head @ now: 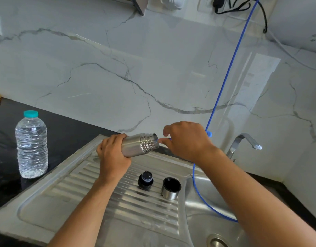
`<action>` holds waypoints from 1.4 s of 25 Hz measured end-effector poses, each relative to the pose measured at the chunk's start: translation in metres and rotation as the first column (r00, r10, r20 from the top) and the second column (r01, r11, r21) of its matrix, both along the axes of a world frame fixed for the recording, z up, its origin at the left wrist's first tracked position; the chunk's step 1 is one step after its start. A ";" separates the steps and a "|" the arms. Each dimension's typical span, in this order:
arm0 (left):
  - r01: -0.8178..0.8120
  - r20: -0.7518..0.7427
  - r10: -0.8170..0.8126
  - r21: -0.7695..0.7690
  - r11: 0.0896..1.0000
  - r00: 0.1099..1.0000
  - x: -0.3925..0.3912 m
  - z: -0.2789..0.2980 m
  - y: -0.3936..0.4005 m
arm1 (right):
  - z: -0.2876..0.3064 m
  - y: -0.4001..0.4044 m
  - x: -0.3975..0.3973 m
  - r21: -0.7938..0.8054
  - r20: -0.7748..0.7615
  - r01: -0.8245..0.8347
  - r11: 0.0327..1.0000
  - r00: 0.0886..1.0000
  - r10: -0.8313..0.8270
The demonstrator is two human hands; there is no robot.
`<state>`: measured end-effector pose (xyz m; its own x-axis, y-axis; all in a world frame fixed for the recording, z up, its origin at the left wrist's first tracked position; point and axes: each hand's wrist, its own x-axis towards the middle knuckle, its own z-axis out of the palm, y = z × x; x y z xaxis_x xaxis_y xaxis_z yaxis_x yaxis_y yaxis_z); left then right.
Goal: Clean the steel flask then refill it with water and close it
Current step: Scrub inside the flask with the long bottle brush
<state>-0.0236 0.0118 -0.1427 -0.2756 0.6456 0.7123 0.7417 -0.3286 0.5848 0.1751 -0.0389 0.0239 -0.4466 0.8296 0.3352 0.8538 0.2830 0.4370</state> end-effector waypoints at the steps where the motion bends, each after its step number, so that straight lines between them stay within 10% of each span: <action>1: 0.000 0.029 0.001 -0.015 1.000 1.000 0.000 0.001 0.001 | -0.004 -0.003 0.000 0.139 0.106 -0.067 0.988 0.993 0.053; 8: 0.015 -0.058 -0.013 0.037 0.999 0.998 -0.008 0.003 0.001 | 0.014 -0.009 0.018 -0.153 -0.074 -0.045 0.987 0.997 0.034; 11: -0.002 -0.050 0.003 0.034 0.999 0.999 -0.012 0.004 0.001 | 0.039 -0.002 0.039 -0.490 -0.363 -0.059 0.870 0.921 -0.142; 16: 0.050 -0.069 -0.047 0.045 0.998 0.997 0.001 0.000 -0.002 | 0.031 0.012 0.021 -0.699 -0.362 -0.061 0.712 0.890 -0.279; 18: 0.020 -0.074 -0.018 0.026 0.999 0.997 0.002 0.001 -0.001 | 0.018 0.010 0.009 -0.545 -0.301 0.006 0.839 0.932 -0.203; 20: -0.011 -0.030 0.011 -0.010 1.000 1.000 0.002 0.002 -0.001 | -0.001 0.012 0.005 0.029 -0.013 0.044 0.999 0.999 -0.044; 23: 0.002 0.050 -0.001 -0.031 1.000 0.999 0.001 0.003 -0.002 | -0.021 0.004 0.007 0.341 0.235 -0.199 0.919 0.964 0.121; 26: 0.012 -0.025 -0.012 0.000 1.000 1.000 -0.002 0.001 -0.002 | -0.017 0.002 0.011 -0.016 -0.018 -0.097 0.995 0.995 0.097; 28: 0.039 -0.051 -0.037 0.031 0.999 0.998 -0.002 0.003 -0.001 | 0.002 0.001 0.010 -0.595 -0.442 0.002 0.804 0.835 -0.329; 30: 0.052 -0.041 -0.052 0.018 0.998 0.998 0.000 0.003 -0.001 | 0.012 0.006 0.011 -0.741 -0.512 -0.118 0.661 0.736 -0.443; 32: 0.026 -0.020 -0.026 -0.014 1.000 0.999 0.000 0.002 -0.001 | 0.007 0.009 0.017 -0.399 -0.252 -0.042 0.916 0.965 -0.065; 35: 0.009 0.054 -0.007 -0.036 0.999 0.999 0.000 0.001 -0.001 | -0.019 0.000 0.017 0.157 0.236 -0.183 0.971 0.961 0.143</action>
